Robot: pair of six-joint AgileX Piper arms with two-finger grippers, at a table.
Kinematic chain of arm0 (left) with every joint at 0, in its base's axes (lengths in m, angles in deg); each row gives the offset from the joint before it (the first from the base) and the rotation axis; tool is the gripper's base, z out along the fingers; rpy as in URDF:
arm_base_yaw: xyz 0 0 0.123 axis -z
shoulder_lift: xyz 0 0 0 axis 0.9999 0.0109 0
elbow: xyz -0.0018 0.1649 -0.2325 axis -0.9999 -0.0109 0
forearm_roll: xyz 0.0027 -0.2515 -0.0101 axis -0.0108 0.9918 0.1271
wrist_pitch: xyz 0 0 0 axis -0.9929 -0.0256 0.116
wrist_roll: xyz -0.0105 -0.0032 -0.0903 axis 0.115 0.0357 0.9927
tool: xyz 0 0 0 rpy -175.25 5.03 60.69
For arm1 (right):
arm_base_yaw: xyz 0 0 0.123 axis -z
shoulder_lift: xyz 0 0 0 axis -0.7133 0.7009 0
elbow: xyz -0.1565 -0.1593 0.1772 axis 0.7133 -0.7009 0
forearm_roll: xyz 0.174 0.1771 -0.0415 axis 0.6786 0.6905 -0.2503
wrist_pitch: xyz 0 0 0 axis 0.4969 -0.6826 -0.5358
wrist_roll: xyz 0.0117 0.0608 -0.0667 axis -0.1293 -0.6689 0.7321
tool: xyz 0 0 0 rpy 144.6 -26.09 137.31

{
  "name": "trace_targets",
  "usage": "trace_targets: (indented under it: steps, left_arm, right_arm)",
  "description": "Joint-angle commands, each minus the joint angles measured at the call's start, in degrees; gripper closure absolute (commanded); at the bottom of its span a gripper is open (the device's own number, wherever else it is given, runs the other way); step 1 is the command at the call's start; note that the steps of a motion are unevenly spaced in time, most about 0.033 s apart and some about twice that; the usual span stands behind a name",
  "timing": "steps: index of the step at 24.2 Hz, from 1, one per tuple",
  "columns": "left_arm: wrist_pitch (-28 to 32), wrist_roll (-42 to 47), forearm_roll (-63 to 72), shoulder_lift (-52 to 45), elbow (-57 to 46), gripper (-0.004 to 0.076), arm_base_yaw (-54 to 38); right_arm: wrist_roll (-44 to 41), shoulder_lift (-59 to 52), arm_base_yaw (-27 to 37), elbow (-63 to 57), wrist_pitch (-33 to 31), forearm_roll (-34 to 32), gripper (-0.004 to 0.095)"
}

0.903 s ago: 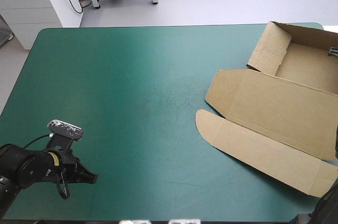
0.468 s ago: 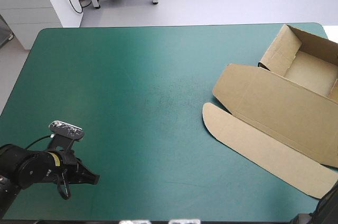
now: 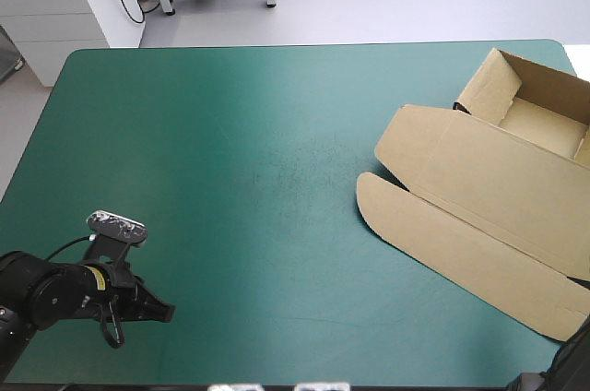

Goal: Fold the box

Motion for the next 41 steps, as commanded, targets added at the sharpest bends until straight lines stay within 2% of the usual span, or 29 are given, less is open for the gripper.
trace_targets:
  steps: [1, 2, 5, 6, 7, 12, 17, 24, 27, 29, 32, 35, 41]
  left_arm:
    - [-2.49, 0.48, 0.36, -0.43, 1.70, 0.0731, 0.10]
    - [-2.49, 0.48, 0.36, -0.43, 1.70, 0.0731, 0.10]
    - [-2.49, 0.27, 0.36, -0.43, 1.70, 0.0731, 0.10]
    - [-2.49, 0.27, 0.36, -0.43, 1.70, 0.0731, 0.10]
    - [-2.49, 0.27, 0.36, -0.43, 1.70, 0.0731, 0.10]
    - [-2.49, 0.27, 0.13, -0.43, 1.70, 0.0731, 0.10]
    - [-2.49, 0.27, 0.13, -0.43, 1.70, 0.0731, 0.10]
    - [-2.49, 0.27, 0.13, -0.43, 1.70, 0.0731, 0.10]
    - [-2.49, 0.27, 0.13, -0.43, 1.70, 0.0731, 0.10]
    - [-2.49, 0.27, 0.13, -0.43, 1.70, 0.0731, 0.10]
    - [-2.26, 0.27, 0.13, -1.07, 1.70, 0.0731, 0.10]
    - [-1.18, 0.06, -0.12, -4.03, 1.70, 0.0731, 0.10]
    - [-1.59, 0.43, 0.10, -9.36, 1.70, 0.0731, 0.10]
  right_arm:
    - [0.13, -4.87, 0.44, 2.08, 0.77, -0.42, 0.0407]
    - [0.13, -5.24, 0.44, 2.08, 0.77, -0.14, 0.0533]
    - [0.13, -6.45, 0.44, 2.08, 0.77, 0.34, 0.0825]
    - [0.13, -6.83, 0.44, 2.08, 0.66, 0.47, 0.0900]
    - [0.30, -7.22, 0.44, 2.08, 0.62, 1.21, 0.0921]
    - [2.50, -8.96, -0.31, 2.08, -0.25, 8.21, 0.0927]
    - [0.22, -10.84, -5.09, 2.08, -0.38, 8.45, 0.0927]
    - [0.07, -13.73, -17.86, 1.96, -1.02, 8.22, 0.0927]
    - [0.74, -15.92, -28.03, 1.83, -1.02, 7.10, 0.0927]
    - [0.95, -17.68, -32.95, 1.47, -1.02, 5.13, 0.0927]
    - [1.69, -22.34, -37.81, 1.33, -1.02, 6.21, 0.0928]
    - [5.74, -27.71, -38.34, 1.33, -1.02, 11.10, 0.0927]
    - [5.93, -36.14, -38.34, -0.18, -1.02, 16.43, 0.0927]
